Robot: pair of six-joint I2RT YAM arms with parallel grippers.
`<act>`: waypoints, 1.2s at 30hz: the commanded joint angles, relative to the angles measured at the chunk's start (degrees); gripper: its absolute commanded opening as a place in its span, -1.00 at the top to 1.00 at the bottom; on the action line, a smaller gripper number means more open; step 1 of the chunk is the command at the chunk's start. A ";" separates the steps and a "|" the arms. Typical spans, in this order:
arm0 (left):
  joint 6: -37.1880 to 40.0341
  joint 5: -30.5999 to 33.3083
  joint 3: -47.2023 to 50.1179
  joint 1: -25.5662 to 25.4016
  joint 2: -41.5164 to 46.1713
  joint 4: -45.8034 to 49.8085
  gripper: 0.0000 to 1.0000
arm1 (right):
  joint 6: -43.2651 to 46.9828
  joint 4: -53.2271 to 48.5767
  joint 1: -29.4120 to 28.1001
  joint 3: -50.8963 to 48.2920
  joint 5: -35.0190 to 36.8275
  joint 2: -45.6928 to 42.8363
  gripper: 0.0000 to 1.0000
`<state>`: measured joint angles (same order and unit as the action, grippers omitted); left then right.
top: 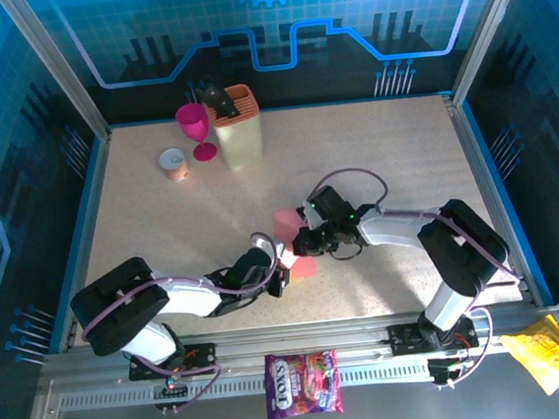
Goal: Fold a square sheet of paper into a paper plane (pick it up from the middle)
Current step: Fold the triangle a second time at the center of the table.
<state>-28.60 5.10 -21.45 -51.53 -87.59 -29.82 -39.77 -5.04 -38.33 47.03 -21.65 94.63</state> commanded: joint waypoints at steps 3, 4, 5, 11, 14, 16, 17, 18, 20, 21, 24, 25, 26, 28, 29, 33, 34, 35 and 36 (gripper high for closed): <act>-0.61 -0.59 2.14 0.75 -0.43 4.30 1.00 | -2.88 3.66 -2.23 -0.82 0.75 1.78 1.00; -0.65 -0.70 2.23 0.81 -0.46 4.34 1.00 | -3.04 3.84 -2.45 -0.68 0.80 2.11 1.00; -0.67 -0.79 2.35 0.93 -0.37 4.36 1.00 | -3.12 3.98 -2.67 -0.61 0.90 2.33 1.00; -1.48 -1.26 2.20 1.71 -0.30 5.06 1.00 | -3.54 5.02 -3.46 -0.08 0.91 5.17 1.00; -2.09 -2.10 1.98 2.18 -0.47 5.43 1.00 | -3.52 5.30 -3.67 0.01 0.99 6.64 1.00; -2.24 -2.36 1.65 2.31 -0.68 6.31 1.00 | -3.30 5.04 -3.60 0.42 1.25 7.36 1.00; -2.25 -2.39 1.51 2.41 -0.93 6.82 1.00 | -3.14 4.86 -3.54 0.47 1.34 7.59 1.00; -2.49 -2.21 1.33 2.48 -0.99 7.42 1.00 | -3.00 4.75 -3.51 0.56 1.33 7.65 1.00; -3.08 -2.12 1.25 2.66 -1.40 8.06 1.00 | -2.69 4.24 -3.10 0.69 1.48 7.89 1.00; -3.52 -1.90 1.15 2.71 -1.57 8.73 1.00 | -2.52 3.99 -2.94 0.79 1.49 7.94 1.00; -4.57 -1.21 0.97 2.79 -1.88 10.41 1.00 | -1.82 2.82 -2.08 1.29 1.57 7.95 1.00; -4.87 -0.90 0.99 2.78 -1.96 11.00 1.00 | -1.48 2.35 -1.69 1.53 1.66 7.94 1.00; -4.89 -0.73 0.89 2.77 -2.04 11.55 1.00 | -1.21 1.82 -1.43 1.86 1.74 8.01 1.00; -5.20 -0.53 0.65 2.80 -2.32 12.94 1.00 | -0.41 0.53 -0.80 2.68 1.84 8.29 1.00; -5.24 -0.54 0.63 2.77 -2.50 13.22 1.00 | -0.15 0.08 -0.49 3.10 1.87 8.37 1.00; -5.36 -0.66 0.25 2.87 -3.41 14.51 1.00 | 0.99 -1.47 0.69 4.80 2.12 8.80 1.00; -5.35 -0.91 0.20 2.84 -3.61 14.53 1.00 | 1.30 -1.79 1.11 5.07 2.04 8.99 1.00; -5.33 -1.01 0.16 2.82 -3.81 14.61 1.00 | 1.51 -2.01 1.44 5.26 2.13 9.09 1.00; -5.33 -1.06 0.14 2.83 -3.93 14.71 1.00 | 1.80 -2.37 1.79 5.53 2.15 9.31 1.00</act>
<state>-33.17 3.11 -23.03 -49.32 -88.09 -27.00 -39.81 -4.69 -37.69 50.96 -20.78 102.65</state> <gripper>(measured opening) 0.064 0.048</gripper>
